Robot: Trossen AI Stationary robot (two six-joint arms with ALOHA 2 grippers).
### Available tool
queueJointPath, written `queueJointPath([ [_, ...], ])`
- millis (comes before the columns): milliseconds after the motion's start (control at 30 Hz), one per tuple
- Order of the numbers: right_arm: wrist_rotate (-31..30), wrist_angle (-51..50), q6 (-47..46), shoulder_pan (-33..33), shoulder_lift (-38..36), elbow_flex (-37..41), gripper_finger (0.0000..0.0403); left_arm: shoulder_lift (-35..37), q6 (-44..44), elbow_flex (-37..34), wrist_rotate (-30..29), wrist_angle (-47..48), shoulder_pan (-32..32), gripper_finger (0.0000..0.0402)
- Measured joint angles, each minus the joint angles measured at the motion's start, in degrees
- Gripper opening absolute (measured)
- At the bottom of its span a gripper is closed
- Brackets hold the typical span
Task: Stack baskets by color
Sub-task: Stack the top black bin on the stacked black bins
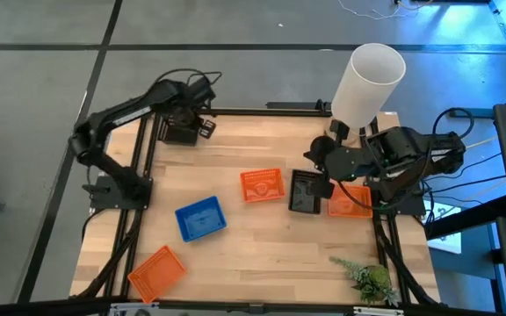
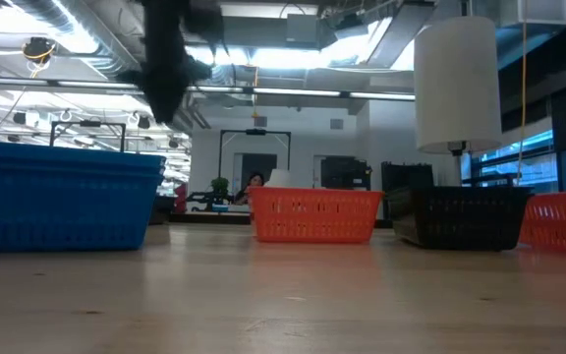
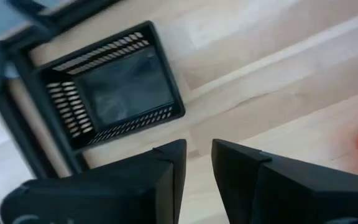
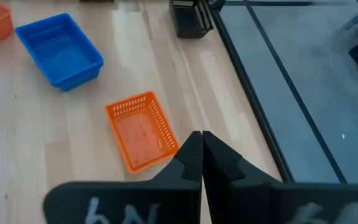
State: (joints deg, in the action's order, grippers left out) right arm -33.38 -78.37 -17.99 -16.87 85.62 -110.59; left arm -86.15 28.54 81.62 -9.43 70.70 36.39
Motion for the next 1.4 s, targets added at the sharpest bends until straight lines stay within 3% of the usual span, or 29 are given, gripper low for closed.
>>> queueJointPath([
  [133,-0.03,0.02,-1.9,1.44,-0.02,0.0,0.0,-5.94,-3.77,0.0,3.5,-1.77,3.68,0.0072],
  [567,-0.15,0.03,-4.76,3.27,-0.02,0.02,0.0,-19.66,-9.25,-0.02,2.85,-7.83,8.38,0.0072],
  [767,-0.18,0.03,-5.87,3.27,-0.02,0.04,0.0,-20.69,-9.74,-0.02,-0.34,-8.06,9.69,0.0072],
  [1067,-2.71,0.06,-5.98,3.27,-0.02,0.04,0.0,-20.65,-10.73,-1.11,3.11,-9.91,10.85,0.0073],
  [1400,-3.02,0.1,-7.69,3.27,-0.02,0.07,0.0,-20.63,-10.65,-9.89,0.84,-17.43,10.81,0.0073],
])
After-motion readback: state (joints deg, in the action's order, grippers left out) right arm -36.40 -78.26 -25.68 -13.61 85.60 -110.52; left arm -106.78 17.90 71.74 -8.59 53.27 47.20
